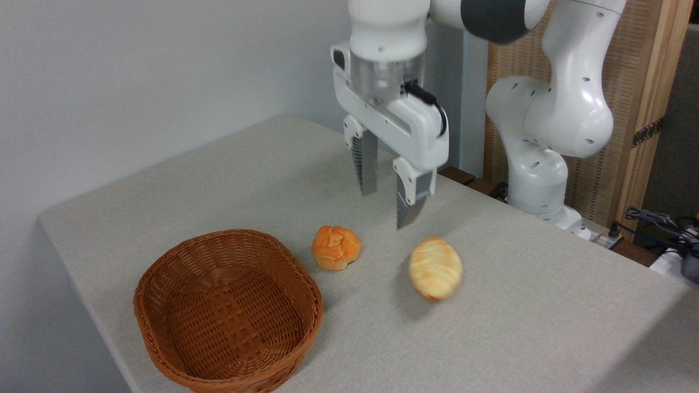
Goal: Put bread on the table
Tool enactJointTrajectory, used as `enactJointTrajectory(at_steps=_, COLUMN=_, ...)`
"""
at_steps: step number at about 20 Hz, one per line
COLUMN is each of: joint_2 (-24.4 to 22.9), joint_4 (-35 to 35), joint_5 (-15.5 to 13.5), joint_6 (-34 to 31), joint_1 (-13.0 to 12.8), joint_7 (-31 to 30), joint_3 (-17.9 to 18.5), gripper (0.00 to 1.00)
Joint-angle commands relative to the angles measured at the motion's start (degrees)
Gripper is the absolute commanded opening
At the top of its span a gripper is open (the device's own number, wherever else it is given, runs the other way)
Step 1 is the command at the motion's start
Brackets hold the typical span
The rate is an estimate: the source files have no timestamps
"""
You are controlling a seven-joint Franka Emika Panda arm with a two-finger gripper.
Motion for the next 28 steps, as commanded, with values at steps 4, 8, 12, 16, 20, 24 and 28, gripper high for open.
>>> enactJointTrajectory(at_steps=4, joint_2=7.74, joint_4=16.28, joint_5=-2.97, joint_6=-5.35, joint_1=-0.52, joint_7=-7.48, joint_3=-5.17, gripper=1.00)
enactJointTrajectory(at_steps=8, joint_2=15.83, joint_4=29.21, joint_5=-2.62, joint_6=-9.06, joint_1=-0.52, joint_7=-13.01, joint_3=-7.63, gripper=1.00)
enactJointTrajectory(at_steps=12, joint_2=17.86, joint_4=32.48, joint_5=-2.18, joint_6=-9.41, joint_1=0.09, joint_7=-14.08, joint_3=-10.34, gripper=1.00)
enactJointTrajectory(at_steps=16, joint_2=21.98, joint_4=32.48, joint_5=1.42, joint_6=-9.50, joint_1=0.10, joint_7=-16.43, joint_3=-13.08, gripper=1.00)
enactJointTrajectory(at_steps=20, joint_2=22.52, joint_4=32.57, joint_5=1.43, joint_6=-9.59, joint_1=0.10, joint_7=-18.47, joint_3=-13.08, gripper=1.00)
enactJointTrajectory(at_steps=24, joint_2=23.84, joint_4=34.06, joint_5=1.60, joint_6=-9.85, joint_1=0.19, joint_7=-17.86, joint_3=-13.08, gripper=1.00)
enactJointTrajectory(at_steps=28, joint_2=24.20, joint_4=34.68, joint_5=1.43, joint_6=-9.77, joint_1=0.27, joint_7=-17.25, joint_3=-12.82, gripper=1.00)
